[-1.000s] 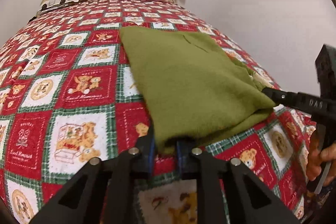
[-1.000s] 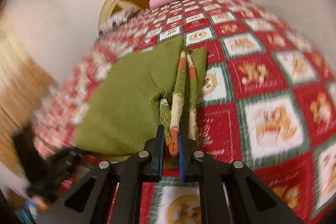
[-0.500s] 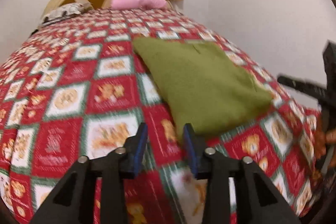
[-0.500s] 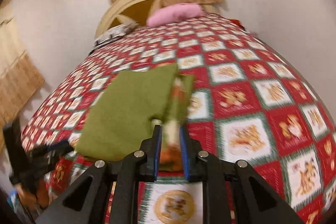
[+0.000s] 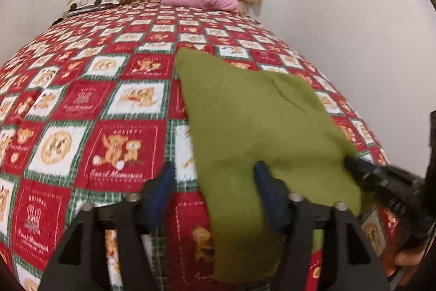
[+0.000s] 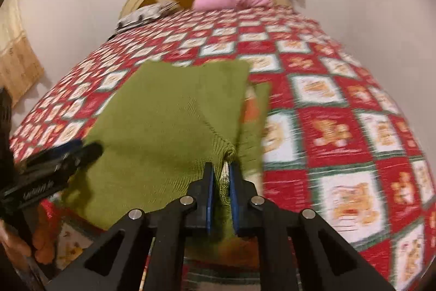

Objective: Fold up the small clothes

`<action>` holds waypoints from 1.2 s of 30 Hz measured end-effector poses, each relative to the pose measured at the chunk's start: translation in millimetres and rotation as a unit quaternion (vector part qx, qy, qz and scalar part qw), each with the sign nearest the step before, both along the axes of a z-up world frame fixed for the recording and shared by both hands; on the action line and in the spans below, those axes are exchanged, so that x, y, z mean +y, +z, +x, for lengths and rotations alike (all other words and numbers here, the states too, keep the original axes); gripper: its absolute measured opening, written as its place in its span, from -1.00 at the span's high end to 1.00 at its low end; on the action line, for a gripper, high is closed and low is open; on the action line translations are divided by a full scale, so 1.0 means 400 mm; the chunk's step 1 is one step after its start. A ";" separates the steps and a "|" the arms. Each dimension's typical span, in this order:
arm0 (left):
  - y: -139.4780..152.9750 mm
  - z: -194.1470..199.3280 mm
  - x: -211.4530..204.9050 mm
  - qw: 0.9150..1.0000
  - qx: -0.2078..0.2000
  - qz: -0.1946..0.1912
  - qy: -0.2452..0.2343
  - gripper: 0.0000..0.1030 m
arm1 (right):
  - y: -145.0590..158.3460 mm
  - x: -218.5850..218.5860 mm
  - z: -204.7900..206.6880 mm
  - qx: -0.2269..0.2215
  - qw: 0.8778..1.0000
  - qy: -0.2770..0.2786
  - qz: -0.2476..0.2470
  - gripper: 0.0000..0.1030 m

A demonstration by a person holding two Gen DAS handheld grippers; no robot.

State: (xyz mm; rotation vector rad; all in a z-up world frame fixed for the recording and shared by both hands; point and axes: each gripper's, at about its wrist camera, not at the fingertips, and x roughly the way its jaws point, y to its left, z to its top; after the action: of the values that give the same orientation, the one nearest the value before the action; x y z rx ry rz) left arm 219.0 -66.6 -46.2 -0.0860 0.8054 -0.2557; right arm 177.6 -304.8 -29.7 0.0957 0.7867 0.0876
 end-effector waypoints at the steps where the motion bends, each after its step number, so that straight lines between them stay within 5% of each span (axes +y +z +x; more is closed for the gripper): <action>1: -0.009 -0.004 -0.005 1.000 0.005 0.003 0.003 -0.56 | -0.011 -0.022 0.007 0.007 1.000 -0.008 0.016 0.82; 4: -0.042 0.000 -0.014 0.999 0.032 0.001 0.008 -0.62 | -0.060 -0.072 0.013 0.024 0.997 -0.026 0.076 0.82; 11: -0.040 -0.025 -0.036 0.999 0.030 0.041 0.018 -0.66 | -0.051 -0.057 -0.015 0.030 0.998 -0.021 0.047 0.75; 15: -0.041 -0.083 -0.025 0.998 0.035 0.041 0.018 -0.66 | -0.051 -0.063 -0.076 0.028 0.998 -0.040 0.037 0.23; 18: -0.028 -0.123 -0.022 0.998 0.023 0.051 0.017 -0.66 | -0.032 -0.082 -0.124 0.018 0.997 -0.052 0.062 0.22; 27: 0.030 -0.138 -0.014 0.995 -0.001 0.093 0.025 -0.65 | 0.036 -0.028 -0.198 -0.024 0.998 -0.056 0.027 0.23; 36: 0.092 -0.083 0.021 0.995 -0.027 0.083 0.039 -0.65 | 0.127 0.030 -0.061 -0.071 0.997 -0.027 0.013 0.34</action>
State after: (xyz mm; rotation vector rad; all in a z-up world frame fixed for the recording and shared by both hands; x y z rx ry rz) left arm 185.7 -58.1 -9.3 0.0449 0.7654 -0.1165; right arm 153.3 -292.7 21.2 0.1335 0.6399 0.0519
